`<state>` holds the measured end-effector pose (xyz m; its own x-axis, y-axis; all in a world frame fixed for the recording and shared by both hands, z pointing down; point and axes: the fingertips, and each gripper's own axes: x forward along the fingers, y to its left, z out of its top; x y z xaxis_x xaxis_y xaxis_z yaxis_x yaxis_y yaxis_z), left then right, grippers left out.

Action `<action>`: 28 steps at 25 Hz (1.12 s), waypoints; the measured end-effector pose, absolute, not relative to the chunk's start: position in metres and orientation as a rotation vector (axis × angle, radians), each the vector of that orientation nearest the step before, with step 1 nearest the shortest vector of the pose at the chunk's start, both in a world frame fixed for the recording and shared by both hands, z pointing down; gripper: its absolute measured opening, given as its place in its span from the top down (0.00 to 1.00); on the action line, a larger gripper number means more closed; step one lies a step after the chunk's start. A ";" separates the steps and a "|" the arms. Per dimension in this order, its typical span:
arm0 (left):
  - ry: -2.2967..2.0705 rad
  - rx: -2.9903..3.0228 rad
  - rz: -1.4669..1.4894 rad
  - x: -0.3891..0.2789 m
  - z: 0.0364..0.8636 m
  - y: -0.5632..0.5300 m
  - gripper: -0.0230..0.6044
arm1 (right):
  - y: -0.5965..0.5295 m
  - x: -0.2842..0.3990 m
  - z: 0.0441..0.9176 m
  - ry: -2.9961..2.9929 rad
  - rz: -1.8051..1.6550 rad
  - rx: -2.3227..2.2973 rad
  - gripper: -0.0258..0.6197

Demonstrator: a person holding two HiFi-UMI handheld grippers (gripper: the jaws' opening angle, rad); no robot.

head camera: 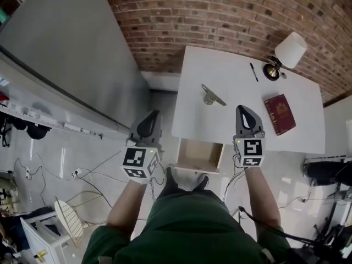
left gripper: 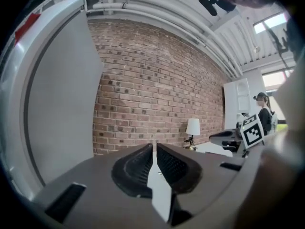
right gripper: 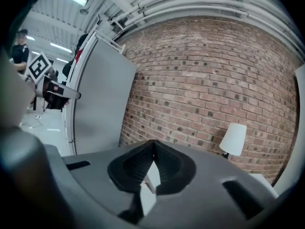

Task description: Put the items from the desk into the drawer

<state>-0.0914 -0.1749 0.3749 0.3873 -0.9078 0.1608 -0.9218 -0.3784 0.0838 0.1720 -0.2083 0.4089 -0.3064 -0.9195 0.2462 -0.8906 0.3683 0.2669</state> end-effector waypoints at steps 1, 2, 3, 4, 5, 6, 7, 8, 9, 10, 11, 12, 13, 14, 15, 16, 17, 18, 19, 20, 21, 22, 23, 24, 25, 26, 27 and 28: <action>-1.638 2.483 0.147 -0.096 0.380 -0.179 0.92 | -0.214 0.170 0.417 -2.252 -0.111 1.579 0.96; -1.627 2.488 0.159 -0.100 0.385 -0.183 0.92 | -0.219 0.170 0.425 -2.226 -0.101 1.576 0.96; -1.617 2.491 0.168 -0.105 0.389 -0.187 0.92 | -0.223 0.169 0.432 -2.202 -0.090 1.576 0.96; -1.609 2.490 0.176 -0.110 0.393 -0.190 0.92 | -0.227 0.167 0.438 -2.182 -0.082 1.574 0.96; -1.602 2.485 0.183 -0.116 0.397 -0.192 0.92 | -0.231 0.165 0.444 -2.163 -0.082 1.572 0.96; -1.597 2.478 0.191 -0.123 0.402 -0.195 0.92 | -0.234 0.161 0.448 -2.145 -0.091 1.567 0.95; -1.594 2.469 0.199 -0.130 0.407 -0.197 0.92 | -0.238 0.158 0.453 -2.123 -0.107 1.557 0.95; -1.592 2.460 0.206 -0.136 0.411 -0.200 0.92 | -0.242 0.154 0.459 -2.094 -0.129 1.540 0.95; -1.592 2.452 0.214 -0.143 0.416 -0.201 0.92 | -0.246 0.151 0.466 -2.057 -0.154 1.515 0.95; -1.590 2.445 0.218 -0.149 0.419 -0.203 0.92 | -0.250 0.148 0.475 -2.012 -0.179 1.484 0.95; -1.586 2.442 0.217 -0.154 0.422 -0.203 0.92 | -0.253 0.145 0.484 -1.965 -0.201 1.450 0.95; -1.581 2.442 0.211 -0.159 0.424 -0.204 0.92 | -0.257 0.143 0.494 -1.923 -0.215 1.415 0.95; -1.577 2.446 0.201 -0.163 0.424 -0.204 0.92 | -0.260 0.140 0.504 -1.892 -0.222 1.383 0.94; -1.576 2.449 0.191 -0.167 0.424 -0.204 0.92 | -0.264 0.137 0.514 -1.872 -0.222 1.354 0.93; -1.578 2.452 0.184 -0.172 0.423 -0.204 0.92 | -0.268 0.133 0.524 -1.861 -0.218 1.329 0.91; -1.585 2.452 0.180 -0.176 0.423 -0.204 0.92 | -0.271 0.130 0.533 -1.856 -0.211 1.307 0.89; -1.594 2.448 0.180 -0.182 0.423 -0.204 0.92 | -0.273 0.126 0.542 -1.854 -0.205 1.287 0.89; -1.606 2.441 0.181 -0.187 0.423 -0.203 0.92 | -0.276 0.122 0.550 -1.852 -0.199 1.267 0.88; -1.618 2.432 0.183 -0.193 0.424 -0.203 0.92 | -0.278 0.118 0.558 -1.849 -0.197 1.247 0.87; -1.629 2.420 0.185 -0.199 0.426 -0.202 0.92 | -0.280 0.114 0.566 -1.844 -0.196 1.226 0.87; -1.640 2.406 0.188 -0.206 0.428 -0.201 0.92 | -0.282 0.111 0.574 -1.838 -0.196 1.204 0.86; -1.649 2.392 0.193 -0.212 0.430 -0.200 0.92 | -0.284 0.108 0.582 -1.831 -0.194 1.184 0.85; -1.658 2.378 0.199 -0.217 0.433 -0.199 0.92 | -0.287 0.106 0.590 -1.824 -0.188 1.166 0.85; -1.665 2.365 0.205 -0.222 0.435 -0.197 0.92 | -0.290 0.105 0.598 -1.815 -0.177 1.151 0.85; -1.670 2.351 0.211 -0.227 0.438 -0.196 0.92 | -0.294 0.104 0.605 -1.805 -0.162 1.139 0.85; -1.673 2.338 0.219 -0.231 0.442 -0.195 0.92 | -0.297 0.104 0.613 -1.795 -0.147 1.129 0.85; -1.674 2.326 0.228 -0.234 0.445 -0.193 0.92 | -0.301 0.105 0.620 -1.782 -0.134 1.120 0.85; -1.674 2.315 0.235 -0.237 0.449 -0.191 0.92 | -0.305 0.105 0.627 -1.768 -0.124 1.111 0.85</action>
<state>-0.2372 -0.1914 0.4489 0.3176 -0.9032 0.2886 -0.9478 -0.2931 0.1258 0.1053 -0.3048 0.6270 -0.0756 -0.7241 0.6855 -0.6210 0.5721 0.5358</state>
